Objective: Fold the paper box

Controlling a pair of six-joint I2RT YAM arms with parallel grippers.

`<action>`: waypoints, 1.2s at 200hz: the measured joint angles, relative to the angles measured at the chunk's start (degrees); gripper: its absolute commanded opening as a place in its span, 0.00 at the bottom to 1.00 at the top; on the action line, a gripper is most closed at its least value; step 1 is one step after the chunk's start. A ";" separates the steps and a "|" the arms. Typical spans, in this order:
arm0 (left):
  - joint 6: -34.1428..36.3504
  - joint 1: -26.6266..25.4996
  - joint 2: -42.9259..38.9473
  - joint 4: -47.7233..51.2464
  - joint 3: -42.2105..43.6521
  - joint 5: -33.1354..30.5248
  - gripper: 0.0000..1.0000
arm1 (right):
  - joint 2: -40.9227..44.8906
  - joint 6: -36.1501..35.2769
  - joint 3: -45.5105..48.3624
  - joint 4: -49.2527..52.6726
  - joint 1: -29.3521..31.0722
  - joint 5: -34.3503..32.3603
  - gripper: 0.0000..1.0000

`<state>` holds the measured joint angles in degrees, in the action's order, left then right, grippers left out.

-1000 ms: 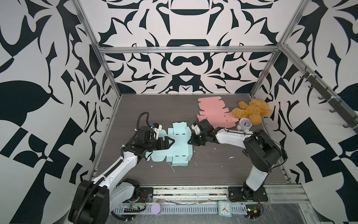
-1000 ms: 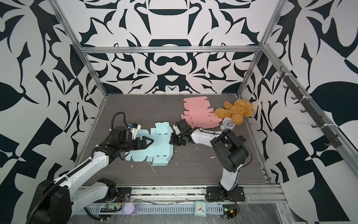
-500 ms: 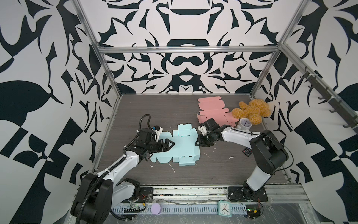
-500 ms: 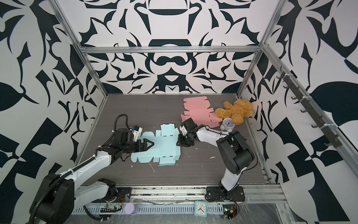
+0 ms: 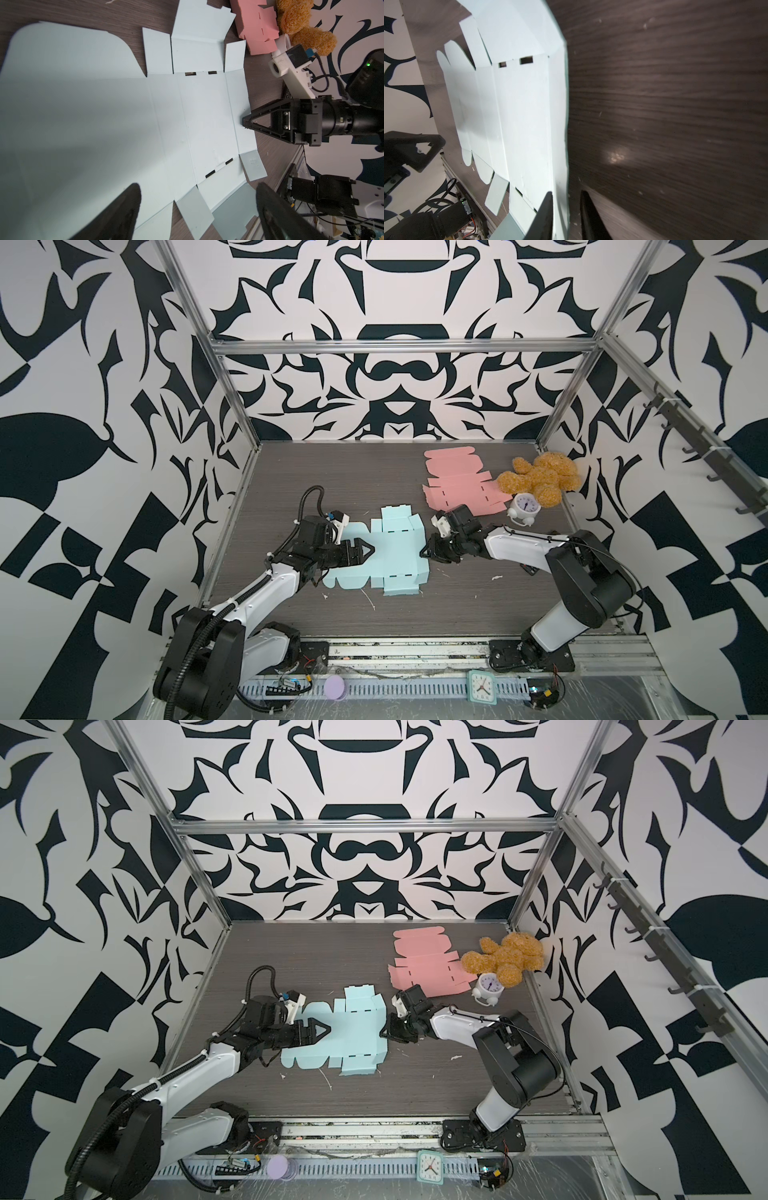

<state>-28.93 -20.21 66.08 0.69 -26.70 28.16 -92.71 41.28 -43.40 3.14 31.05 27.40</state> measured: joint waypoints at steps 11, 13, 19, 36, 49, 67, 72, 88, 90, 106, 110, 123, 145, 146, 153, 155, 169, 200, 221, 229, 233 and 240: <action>-0.04 0.00 0.02 -0.22 0.00 0.02 0.89 | 0.00 0.79 0.15 -0.61 0.00 0.07 0.17; -0.04 0.00 0.02 -0.24 0.00 0.02 0.89 | 0.00 0.72 0.17 -0.72 0.00 0.07 0.17; -0.04 0.00 0.07 -0.33 0.00 0.04 0.89 | 0.00 0.94 0.20 -0.98 0.00 0.07 0.16; -0.07 0.00 0.37 -0.55 0.00 0.11 0.89 | 0.00 1.27 0.20 -1.60 0.00 0.04 0.15; -0.13 0.00 0.76 -0.59 0.00 0.15 0.89 | 0.00 1.20 0.20 -1.66 0.07 -0.02 0.19; -0.17 0.00 0.94 -0.66 0.00 0.17 0.89 | 0.00 1.36 0.20 -1.62 0.33 -0.24 0.25; -0.17 0.00 0.96 -0.70 0.00 0.17 0.89 | 0.00 1.09 0.20 -1.66 0.42 -0.31 0.25; -0.17 0.00 0.96 -0.85 0.00 0.20 0.89 | 0.00 1.55 0.37 -2.05 0.66 -0.66 0.23; -0.17 0.00 0.96 -0.87 0.00 0.20 0.89 | 0.00 1.75 0.48 -2.23 0.70 -0.68 0.22; -0.20 0.00 0.96 -0.92 0.00 0.20 0.89 | 0.00 2.32 1.16 -3.02 0.92 -0.94 0.21; -0.20 0.00 0.96 -0.92 0.00 0.20 0.89 | 0.00 2.38 1.36 -3.23 0.94 -1.01 0.21; -0.20 0.00 0.96 -0.92 0.00 0.20 0.89 | 0.00 2.80 1.86 -3.69 0.98 -1.09 0.18; -0.20 0.00 0.96 -0.92 0.00 0.20 0.89 | -0.02 3.67 2.34 -4.87 0.98 -1.25 0.14; -0.20 0.00 0.96 -0.92 0.00 0.20 0.89 | -0.02 3.61 2.36 -4.92 0.98 -1.27 0.13; -0.20 0.00 0.96 -0.92 0.00 0.20 0.89 | 0.00 3.78 2.47 -5.22 0.98 -1.31 0.11; -0.20 0.00 0.96 -0.92 0.00 0.20 0.89 | 0.00 3.82 2.49 -5.25 0.98 -1.31 0.11; -0.20 0.00 0.94 -0.92 0.00 0.20 0.89 | -0.02 4.09 2.56 -5.66 0.98 -1.42 0.07; -0.17 0.00 0.66 -0.87 0.00 0.17 0.89 | 0.11 4.04 2.56 -5.70 1.03 -1.64 0.03; -0.11 0.00 0.50 -0.83 0.00 0.20 0.80 | 1.01 2.58 2.03 -2.38 1.03 -2.45 0.03; 0.04 0.00 0.50 -0.74 0.00 0.26 0.73 | 1.55 1.57 1.38 -0.26 1.03 -2.80 0.03; 0.11 0.00 0.50 -0.70 0.00 0.26 0.70 | 1.88 0.63 0.81 1.31 1.03 -3.02 0.03; -0.02 0.00 0.52 -0.52 -0.02 0.44 0.64 | 2.36 -0.63 -0.33 3.78 1.03 -3.32 0.03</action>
<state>-28.95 -20.21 66.61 0.16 -26.72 28.60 -90.35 40.64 -43.72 6.92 32.08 24.08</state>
